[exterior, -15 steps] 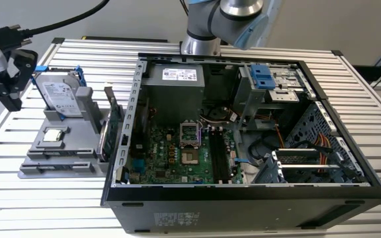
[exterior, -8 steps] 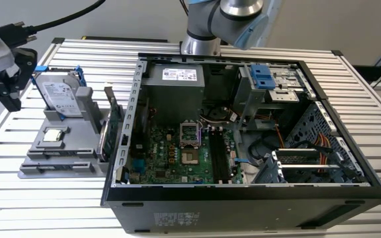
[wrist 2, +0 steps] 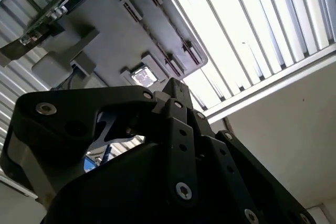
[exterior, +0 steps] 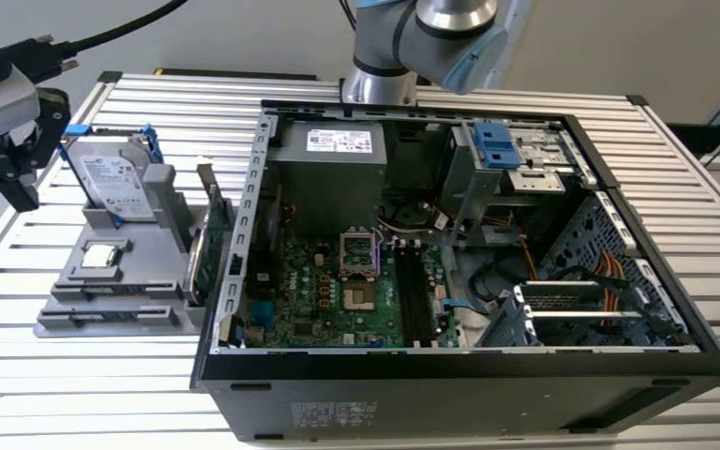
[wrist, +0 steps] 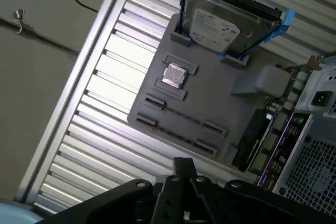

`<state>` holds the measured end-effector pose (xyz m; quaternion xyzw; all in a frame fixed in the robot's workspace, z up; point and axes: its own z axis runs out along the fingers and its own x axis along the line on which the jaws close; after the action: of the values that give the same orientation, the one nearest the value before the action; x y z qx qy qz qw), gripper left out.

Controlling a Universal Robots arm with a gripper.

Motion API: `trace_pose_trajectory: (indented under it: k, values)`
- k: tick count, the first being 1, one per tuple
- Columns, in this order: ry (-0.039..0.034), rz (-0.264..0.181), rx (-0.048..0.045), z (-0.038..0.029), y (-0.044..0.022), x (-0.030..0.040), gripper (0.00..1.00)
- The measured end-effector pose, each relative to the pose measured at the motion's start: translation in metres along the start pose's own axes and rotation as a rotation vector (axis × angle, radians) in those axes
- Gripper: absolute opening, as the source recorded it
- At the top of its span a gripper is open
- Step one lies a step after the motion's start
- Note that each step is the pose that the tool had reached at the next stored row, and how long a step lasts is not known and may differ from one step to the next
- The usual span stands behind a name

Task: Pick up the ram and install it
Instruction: 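Pick up the ram and move it above insertion slot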

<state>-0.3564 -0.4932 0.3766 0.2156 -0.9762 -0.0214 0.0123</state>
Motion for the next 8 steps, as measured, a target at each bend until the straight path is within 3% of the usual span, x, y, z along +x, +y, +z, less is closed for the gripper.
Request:
trace_pose_trajectory:
  k: [8]
  values:
    - [0.0031,-0.101,0.0023,0.0000,0.0000,0.0000,0.00]
